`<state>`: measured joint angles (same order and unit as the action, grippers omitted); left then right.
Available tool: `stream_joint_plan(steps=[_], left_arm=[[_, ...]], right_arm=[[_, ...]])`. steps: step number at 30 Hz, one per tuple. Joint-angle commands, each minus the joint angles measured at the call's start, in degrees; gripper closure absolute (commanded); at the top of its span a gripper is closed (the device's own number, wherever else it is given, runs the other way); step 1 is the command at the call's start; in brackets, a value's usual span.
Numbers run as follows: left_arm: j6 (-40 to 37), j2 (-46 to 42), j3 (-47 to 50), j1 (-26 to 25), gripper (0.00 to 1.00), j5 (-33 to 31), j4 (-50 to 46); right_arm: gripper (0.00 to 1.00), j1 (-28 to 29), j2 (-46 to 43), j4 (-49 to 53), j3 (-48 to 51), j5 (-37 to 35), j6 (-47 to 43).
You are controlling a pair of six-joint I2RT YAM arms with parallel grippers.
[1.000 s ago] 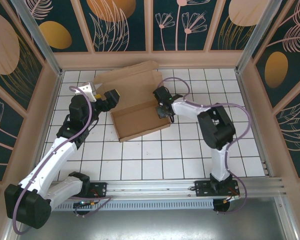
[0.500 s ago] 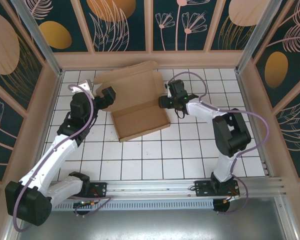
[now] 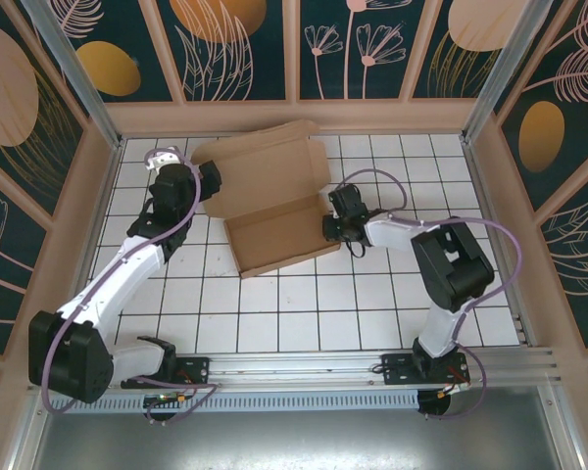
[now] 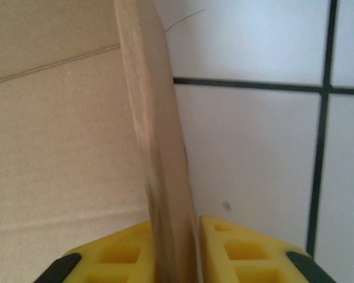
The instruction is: Fold the paper box
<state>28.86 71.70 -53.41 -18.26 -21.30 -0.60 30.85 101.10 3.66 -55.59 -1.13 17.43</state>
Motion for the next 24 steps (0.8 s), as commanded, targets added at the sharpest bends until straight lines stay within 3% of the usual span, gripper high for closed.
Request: stream_joint_plan(steps=[1, 6, 9, 16, 24], left_arm=[[-2.4, 1.6, -2.8, 0.6, 0.01, -0.9, 1.4], [-4.3, 4.1, -5.4, 3.9, 0.01, 5.3, 1.5], [-1.8, 2.9, -3.6, 6.1, 0.02, 9.6, 4.9], [2.8, 1.0, 1.3, 9.5, 0.02, 12.7, 10.4], [7.8, 3.2, 2.7, 13.6, 0.03, 16.2, 12.7]], right_arm=[[0.69, 0.2, -6.4, -6.2, 3.4, 1.9, 3.0], [0.39, -4.4, -13.6, -13.8, 4.9, 10.4, -0.1], [0.3, -8.2, -13.8, -18.0, 2.7, 15.5, -5.6], [0.27, -19.6, 0.4, -28.6, -7.9, 38.7, -10.1], [0.25, -22.2, 16.8, -33.4, -21.7, 58.7, -9.8]])
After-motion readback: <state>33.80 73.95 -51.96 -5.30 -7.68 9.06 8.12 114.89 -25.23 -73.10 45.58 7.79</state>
